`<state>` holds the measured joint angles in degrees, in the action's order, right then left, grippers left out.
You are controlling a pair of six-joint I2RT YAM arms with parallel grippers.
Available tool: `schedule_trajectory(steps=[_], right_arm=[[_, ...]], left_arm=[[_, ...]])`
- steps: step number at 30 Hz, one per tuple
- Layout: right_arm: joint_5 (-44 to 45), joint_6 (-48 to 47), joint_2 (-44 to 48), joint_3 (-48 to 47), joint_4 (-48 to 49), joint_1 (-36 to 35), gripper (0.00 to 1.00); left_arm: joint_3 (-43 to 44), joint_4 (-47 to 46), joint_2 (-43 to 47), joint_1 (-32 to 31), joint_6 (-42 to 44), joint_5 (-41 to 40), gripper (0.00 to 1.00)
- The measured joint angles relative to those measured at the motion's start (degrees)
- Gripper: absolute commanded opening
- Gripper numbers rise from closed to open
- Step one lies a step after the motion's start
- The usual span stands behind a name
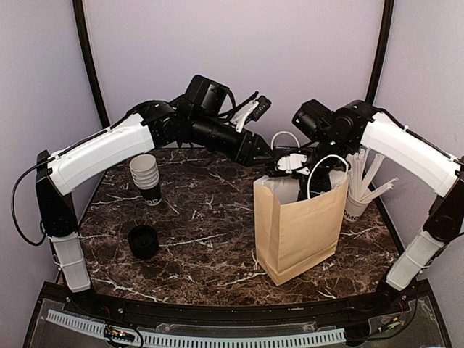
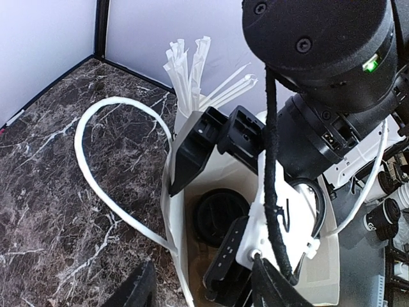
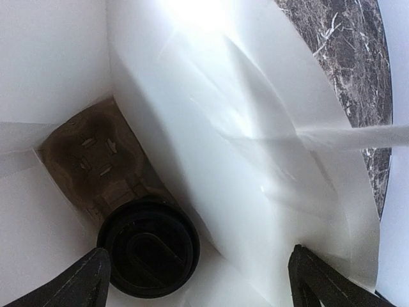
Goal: Pack the takeout coffee
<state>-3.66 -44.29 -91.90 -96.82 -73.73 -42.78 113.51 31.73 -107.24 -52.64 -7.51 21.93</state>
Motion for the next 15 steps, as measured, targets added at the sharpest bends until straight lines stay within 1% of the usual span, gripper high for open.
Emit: schedule_trajectory(steps=[4, 8, 11, 13, 15], right_arm=[[1.3, -0.1, 0.8, 0.5, 0.7, 0.0, 0.99], [2.6, -0.8, 1.1, 0.4, 1.6, -0.3, 0.96], [3.4, -1.0, 1.9, -0.4, 2.8, -0.5, 0.9], [3.9, -0.9, 2.8, -1.4, 4.5, -0.5, 0.81], [4.3, -0.9, 3.8, -2.1, 5.7, -0.5, 0.76]], left_arm=[[-0.9, -0.3, 0.4, 0.0, -0.7, -1.5, 0.54], [-4.8, -2.6, 3.3, 0.0, -1.0, -3.4, 0.54], [-10.0, -4.8, 7.4, 0.1, -1.1, -5.6, 0.56], [-14.4, -6.5, 10.4, 0.0, -1.1, -6.3, 0.57], [-18.0, -8.6, 13.2, 0.0, -1.1, -6.2, 0.58]])
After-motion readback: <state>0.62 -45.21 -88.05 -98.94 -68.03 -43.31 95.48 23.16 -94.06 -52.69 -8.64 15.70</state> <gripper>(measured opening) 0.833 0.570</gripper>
